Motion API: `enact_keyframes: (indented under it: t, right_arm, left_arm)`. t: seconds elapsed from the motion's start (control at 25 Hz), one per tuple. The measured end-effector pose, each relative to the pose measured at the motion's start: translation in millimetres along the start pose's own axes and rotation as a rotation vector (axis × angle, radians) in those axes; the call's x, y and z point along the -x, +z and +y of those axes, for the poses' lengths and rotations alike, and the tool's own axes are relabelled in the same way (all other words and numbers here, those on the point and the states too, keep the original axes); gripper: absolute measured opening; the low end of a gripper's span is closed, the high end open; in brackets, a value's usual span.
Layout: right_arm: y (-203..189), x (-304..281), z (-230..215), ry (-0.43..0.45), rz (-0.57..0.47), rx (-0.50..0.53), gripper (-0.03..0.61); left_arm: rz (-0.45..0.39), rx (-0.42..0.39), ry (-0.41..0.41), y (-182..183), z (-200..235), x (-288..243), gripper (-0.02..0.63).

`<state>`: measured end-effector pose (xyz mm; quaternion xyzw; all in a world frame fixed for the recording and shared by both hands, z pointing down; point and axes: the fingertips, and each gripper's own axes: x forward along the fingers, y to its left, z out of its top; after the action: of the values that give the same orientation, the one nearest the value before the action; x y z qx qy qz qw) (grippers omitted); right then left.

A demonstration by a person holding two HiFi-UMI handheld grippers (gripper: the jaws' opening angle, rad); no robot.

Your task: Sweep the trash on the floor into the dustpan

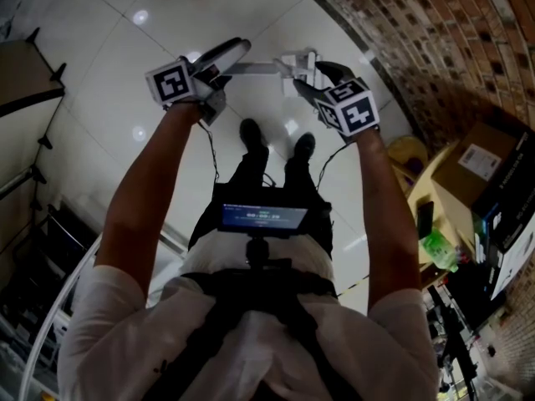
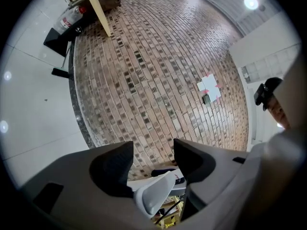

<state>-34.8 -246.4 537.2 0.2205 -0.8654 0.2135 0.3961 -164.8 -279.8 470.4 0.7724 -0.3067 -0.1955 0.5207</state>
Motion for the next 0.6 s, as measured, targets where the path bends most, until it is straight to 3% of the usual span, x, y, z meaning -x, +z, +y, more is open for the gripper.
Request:
enact_keyframes:
  t: [0.4,0.6]
  right_arm:
    - [-19,28,-5,-0.060,-0.042,-0.115,0.267]
    - [-16,46,-9,-0.116,-0.115,-0.202,0.265]
  left_arm:
    - [-0.136,-0.022,0.036,36,3,39,0.252]
    - [-0.186,-0.051,0.123,39,12,73,0.244]
